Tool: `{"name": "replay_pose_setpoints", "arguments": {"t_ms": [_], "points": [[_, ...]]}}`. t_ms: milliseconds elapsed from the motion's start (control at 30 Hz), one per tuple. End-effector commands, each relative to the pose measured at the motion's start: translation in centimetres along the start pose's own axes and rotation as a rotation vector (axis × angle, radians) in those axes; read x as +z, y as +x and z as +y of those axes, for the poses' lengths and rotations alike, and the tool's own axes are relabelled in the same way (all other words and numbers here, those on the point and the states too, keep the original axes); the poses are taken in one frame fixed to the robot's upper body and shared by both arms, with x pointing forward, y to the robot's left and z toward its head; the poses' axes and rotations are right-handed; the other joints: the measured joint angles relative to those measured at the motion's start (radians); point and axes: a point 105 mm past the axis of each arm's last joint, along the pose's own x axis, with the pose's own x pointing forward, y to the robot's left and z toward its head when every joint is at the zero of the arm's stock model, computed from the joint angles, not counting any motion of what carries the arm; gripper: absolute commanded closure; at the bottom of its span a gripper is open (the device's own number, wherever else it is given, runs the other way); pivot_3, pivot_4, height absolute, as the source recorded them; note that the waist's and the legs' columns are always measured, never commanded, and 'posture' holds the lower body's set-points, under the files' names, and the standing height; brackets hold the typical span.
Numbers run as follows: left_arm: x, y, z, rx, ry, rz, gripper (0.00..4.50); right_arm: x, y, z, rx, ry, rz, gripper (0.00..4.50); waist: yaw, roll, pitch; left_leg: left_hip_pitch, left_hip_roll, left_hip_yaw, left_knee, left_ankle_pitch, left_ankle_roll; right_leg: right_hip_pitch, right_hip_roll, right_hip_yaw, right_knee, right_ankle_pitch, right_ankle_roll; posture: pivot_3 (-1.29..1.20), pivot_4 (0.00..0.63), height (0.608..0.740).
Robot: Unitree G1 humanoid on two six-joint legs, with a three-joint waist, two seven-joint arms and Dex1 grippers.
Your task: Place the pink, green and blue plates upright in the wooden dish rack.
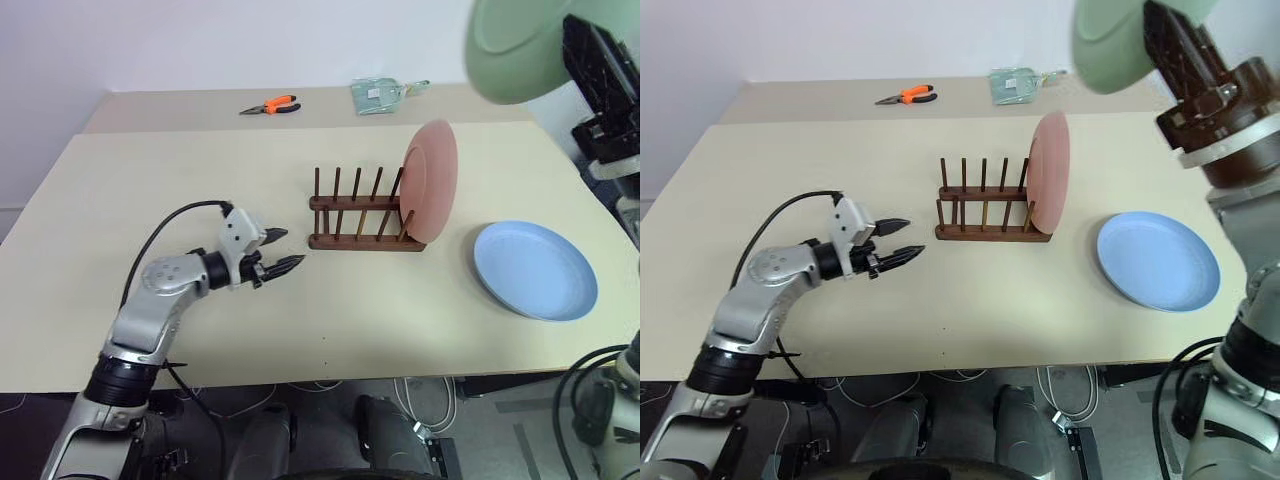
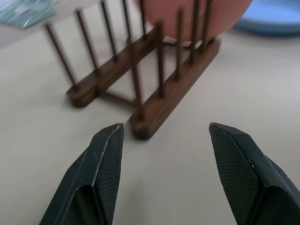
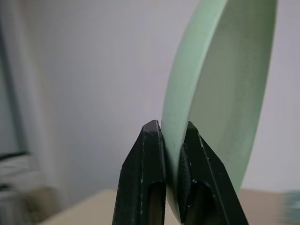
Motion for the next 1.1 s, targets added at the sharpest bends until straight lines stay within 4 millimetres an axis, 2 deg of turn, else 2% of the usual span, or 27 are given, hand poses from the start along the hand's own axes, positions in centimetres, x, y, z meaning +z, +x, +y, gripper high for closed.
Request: {"name": "replay_pose_setpoints", "arguments": {"t_ms": [33, 100, 233, 600, 700, 767, 833, 933, 1033, 1100], "points": [[1.5, -1.0, 1.2, 0.050, 0.040, -0.059, 1.54, -3.9, 1.0, 1.6, -0.002, 0.054, 0.126, 4.46, 0.000, 0.000, 0.000, 0.000, 0.000, 0.000, 0.000, 0.000, 0.000, 0.000, 0.000, 0.000, 0.000, 0.000, 0.000, 0.00, 0.150, 0.740], [1.8, -1.2, 1.2, 0.052, 0.029, -0.074, 1.54, -6.5, 0.8, 0.6, -0.069, 0.050, 0.211, 4.46, 0.003, 0.000, 0.000, -0.001, 0.000, 0.000, 0.000, 0.000, 0.000, -0.001, 0.000, 0.000, 0.000, 0.000, 0.000, 0.00, 0.150, 0.740], [2.9, -1.2, 0.4, 0.023, 0.000, -0.117, 1.54, -9.0, 0.6, -0.5, -0.137, 0.046, 0.289, 4.46, 0.002, -0.001, 0.000, -0.004, -0.001, 0.000, 0.001, 0.000, 0.000, -0.004, 0.000, 0.000, 0.000, 0.000, 0.000, 0.00, 0.150, 0.740], [3.5, -0.7, -1.0, -0.005, -0.024, -0.135, 1.54, -12.0, 0.5, -3.2, -0.258, 0.020, 0.408, 4.46, -0.001, 0.000, 0.000, -0.004, 0.000, 0.000, 0.000, 0.000, 0.000, -0.005, 0.000, 0.000, 0.001, 0.001, 0.001, 0.00, 0.150, 0.740], [3.5, -0.6, -1.2, -0.010, -0.025, -0.138, 1.54, -12.2, 0.7, -3.3, -0.244, -0.030, 0.430, 3.38, -0.001, -0.001, 0.000, -0.004, 0.000, 0.000, 0.000, 0.000, 0.000, -0.005, 0.000, 0.000, 0.001, 0.001, 0.001, 0.00, 0.150, 0.740], [3.5, -0.5, -1.4, -0.017, -0.028, -0.141, 1.54, -10.9, 1.1, -3.0, -0.193, -0.236, 0.429, 2.47, 0.000, 0.000, 0.000, -0.004, 0.000, 0.000, 0.000, 0.000, 0.000, -0.005, 0.000, 0.000, 0.001, 0.001, 0.001, 0.00, 0.150, 0.740], [3.5, -0.3, -1.6, -0.029, -0.030, -0.142, 1.54, -8.9, 1.3, -2.7, -0.135, -0.399, 0.410, 2.47, 0.002, 0.000, 0.000, -0.004, -0.001, 0.001, 0.000, 0.000, 0.000, -0.005, 0.000, 0.000, 0.001, 0.000, 0.001, 0.00, 0.150, 0.740], [3.4, 0.0, -1.9, -0.051, -0.033, -0.142, 1.54, -5.7, 0.8, -2.6, -0.086, -0.509, 0.378, 2.47, 0.001, 0.000, 0.000, -0.005, -0.001, 0.001, 0.000, 0.000, 0.000, -0.005, 0.000, 0.000, 0.000, 0.001, 0.001, 0.00, 0.150, 0.740], [3.4, 0.5, -2.2, -0.077, -0.030, -0.139, 1.54, -2.1, -0.7, -3.2, -0.097, -0.558, 0.359, 2.47, 0.004, -0.001, -0.001, -0.005, -0.001, 0.001, 0.000, 0.000, 0.000, -0.005, 0.000, 0.000, 0.000, 0.001, 0.001, 0.00, 0.150, 0.740], [3.4, 0.8, -2.4, -0.095, -0.028, -0.143, 1.54, -0.3, -2.7, -4.6, -0.155, -0.533, 0.375, 2.47, 0.006, -0.002, -0.001, -0.004, -0.001, 0.001, 0.000, 0.000, 0.000, -0.004, 0.000, 0.000, 0.000, 0.000, 0.001, 0.00, 0.150, 0.740]]}}
